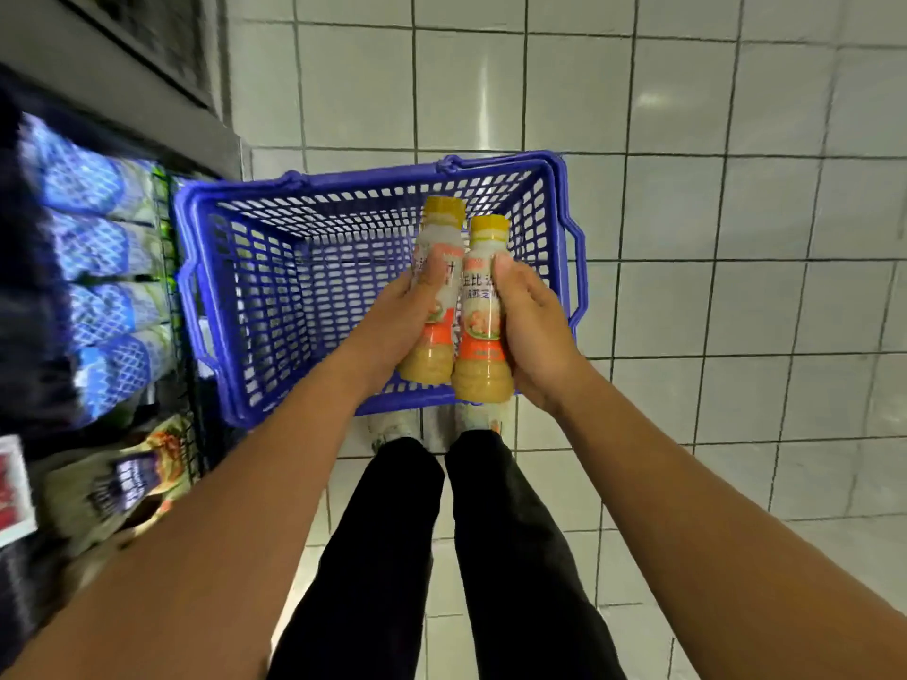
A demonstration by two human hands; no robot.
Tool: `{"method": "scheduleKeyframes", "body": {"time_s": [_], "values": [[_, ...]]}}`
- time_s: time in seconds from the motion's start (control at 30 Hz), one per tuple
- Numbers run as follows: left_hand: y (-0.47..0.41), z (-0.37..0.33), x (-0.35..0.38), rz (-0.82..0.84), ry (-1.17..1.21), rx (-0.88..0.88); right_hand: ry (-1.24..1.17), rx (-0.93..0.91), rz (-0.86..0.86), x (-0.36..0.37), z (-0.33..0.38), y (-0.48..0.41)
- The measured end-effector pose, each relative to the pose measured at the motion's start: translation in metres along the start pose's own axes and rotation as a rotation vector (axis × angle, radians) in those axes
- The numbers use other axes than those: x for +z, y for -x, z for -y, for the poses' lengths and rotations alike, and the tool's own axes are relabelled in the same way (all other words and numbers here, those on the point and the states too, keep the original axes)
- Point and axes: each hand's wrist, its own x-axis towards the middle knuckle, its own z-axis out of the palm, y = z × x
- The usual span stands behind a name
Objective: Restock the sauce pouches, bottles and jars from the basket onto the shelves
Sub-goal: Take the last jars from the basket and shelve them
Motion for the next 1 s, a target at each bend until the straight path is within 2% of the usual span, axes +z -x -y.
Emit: {"method": "scheduleKeyframes", "body": {"time_s": [0.13, 0.23, 0.4, 0.57, 0.73, 1.0], "values": [[0.064, -0.050, 0.013, 0.012, -0.022, -0.005, 0.026, -0.044, 0.007, 0.003, 0.045, 0.061], [0.109, -0.083, 0.022, -0.043, 0.019, 0.014, -0.067, -0.028, 0.049, 0.004, 0.078, 0.103], [0.183, -0.141, 0.026, -0.089, 0.074, 0.105, -0.297, 0.034, 0.194, 0.012, 0.135, 0.171], [0.250, -0.198, 0.018, -0.154, 0.160, 0.136, -0.365, -0.066, 0.354, 0.028, 0.192, 0.233], [0.324, -0.245, 0.015, -0.193, 0.304, 0.219, -0.297, -0.219, 0.478, 0.051, 0.243, 0.284], [0.438, -0.277, 0.018, -0.336, 0.497, 0.502, -0.083, -0.442, 0.610, 0.103, 0.322, 0.368]]}}
